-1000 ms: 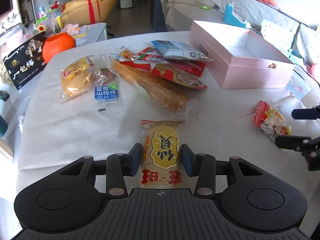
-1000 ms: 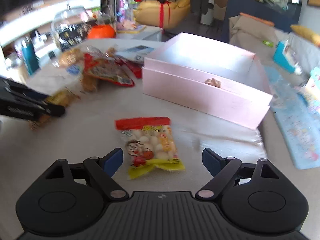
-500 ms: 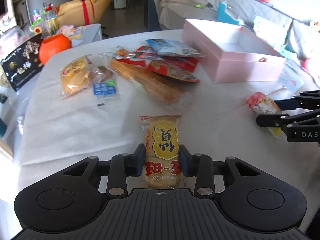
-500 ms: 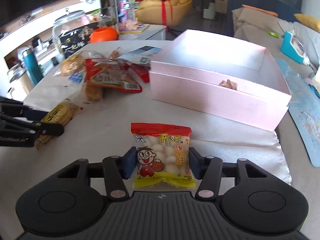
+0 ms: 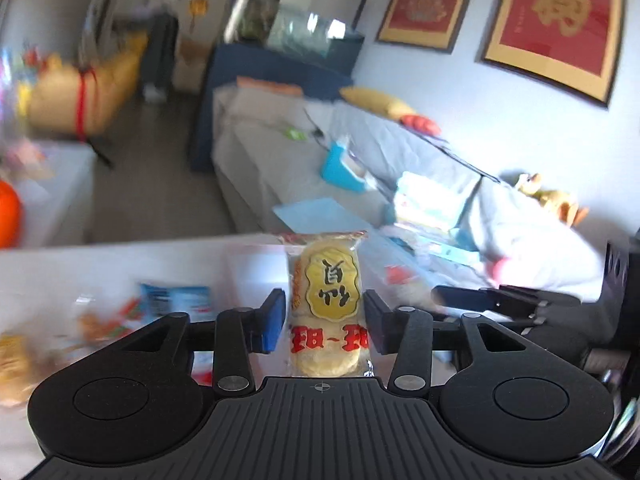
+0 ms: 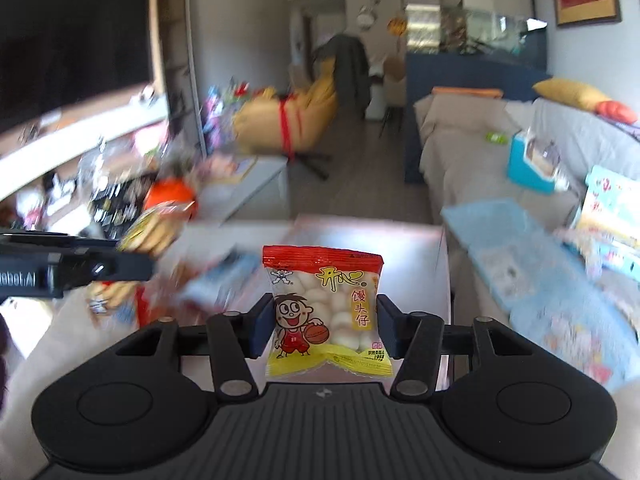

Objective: Organize snacks
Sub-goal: 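Drop the candy bag into the pink box with the right gripper while the left drops the rice-cracker bag in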

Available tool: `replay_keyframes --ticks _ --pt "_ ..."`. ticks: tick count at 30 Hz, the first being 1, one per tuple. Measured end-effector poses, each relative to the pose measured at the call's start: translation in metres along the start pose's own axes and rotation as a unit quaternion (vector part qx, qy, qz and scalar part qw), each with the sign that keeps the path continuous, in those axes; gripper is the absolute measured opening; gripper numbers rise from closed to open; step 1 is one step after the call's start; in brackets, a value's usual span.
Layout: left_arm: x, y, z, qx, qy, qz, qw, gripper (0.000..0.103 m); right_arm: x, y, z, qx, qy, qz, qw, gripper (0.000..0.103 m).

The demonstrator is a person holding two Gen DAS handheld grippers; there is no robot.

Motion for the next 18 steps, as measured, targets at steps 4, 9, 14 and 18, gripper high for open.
replay_keyframes --ticks 4,9,14,18 --pt "-0.024 0.019 -0.002 0.007 -0.004 -0.042 0.9991 0.045 -0.027 -0.015 -0.012 -0.004 0.015 0.054 0.998 0.077" --pt "-0.057 0.054 0.014 -0.012 0.026 -0.121 0.9922 0.045 -0.027 -0.012 0.024 0.011 0.048 0.026 0.998 0.077" --pt "-0.091 0.063 0.04 -0.055 0.069 -0.17 0.9814 0.045 -0.037 0.005 0.058 0.026 0.087 -0.004 0.996 0.077" --pt "-0.092 0.062 0.054 -0.098 0.082 -0.196 0.9723 0.05 -0.047 0.018 0.069 0.023 0.11 -0.046 0.993 0.077"
Point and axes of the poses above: each gripper's, at about its wrist camera, not at the fingertips, and x roughly against the way its jaws point, y to its left, z to its underside, the point moved 2 cm from there along -x, roughly the way its jaws point, and after that the axes turned 14 degrees about -z, right-handed, at the moved point
